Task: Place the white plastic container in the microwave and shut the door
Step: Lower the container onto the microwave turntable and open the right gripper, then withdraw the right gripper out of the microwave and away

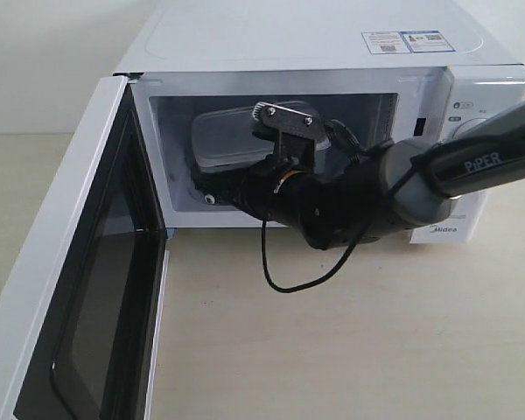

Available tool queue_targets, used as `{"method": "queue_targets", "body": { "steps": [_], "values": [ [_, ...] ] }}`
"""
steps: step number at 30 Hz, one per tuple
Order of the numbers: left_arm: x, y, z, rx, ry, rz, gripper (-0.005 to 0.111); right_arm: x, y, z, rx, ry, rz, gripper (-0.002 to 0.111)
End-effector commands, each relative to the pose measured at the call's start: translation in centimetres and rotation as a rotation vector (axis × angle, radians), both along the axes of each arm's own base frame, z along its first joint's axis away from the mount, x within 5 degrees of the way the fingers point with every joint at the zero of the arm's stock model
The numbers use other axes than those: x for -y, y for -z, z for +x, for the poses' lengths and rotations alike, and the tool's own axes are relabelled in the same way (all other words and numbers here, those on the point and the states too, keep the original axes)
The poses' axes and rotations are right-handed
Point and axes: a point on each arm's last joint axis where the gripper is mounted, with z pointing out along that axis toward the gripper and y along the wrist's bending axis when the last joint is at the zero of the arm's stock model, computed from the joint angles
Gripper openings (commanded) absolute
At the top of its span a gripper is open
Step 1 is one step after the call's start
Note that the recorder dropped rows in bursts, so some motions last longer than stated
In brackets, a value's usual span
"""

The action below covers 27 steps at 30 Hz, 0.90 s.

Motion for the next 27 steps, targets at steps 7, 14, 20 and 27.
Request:
{"method": "queue_targets", "body": {
  "steps": [7,14,20,27],
  "values": [
    [0.0,0.0,0.0,0.006,-0.003,0.008,0.004,3.2,-3.2,-5.7,0.058,-0.129,-0.18,0.0],
    [0.0,0.0,0.0,0.006,-0.003,0.008,0.004,6.1,-5.2,-12.5,0.197,-0.174,-0.214,0.0],
    [0.0,0.0,0.0,0.006,-0.003,0.008,0.004,8.1,-6.1,-15.5,0.187,-0.205,-0.219,0.0],
    [0.0,0.0,0.0,0.006,-0.003,0.008,0.004,8.4,-7.4,-15.9,0.224,-0.196,-0.188,0.0]
  ]
}}
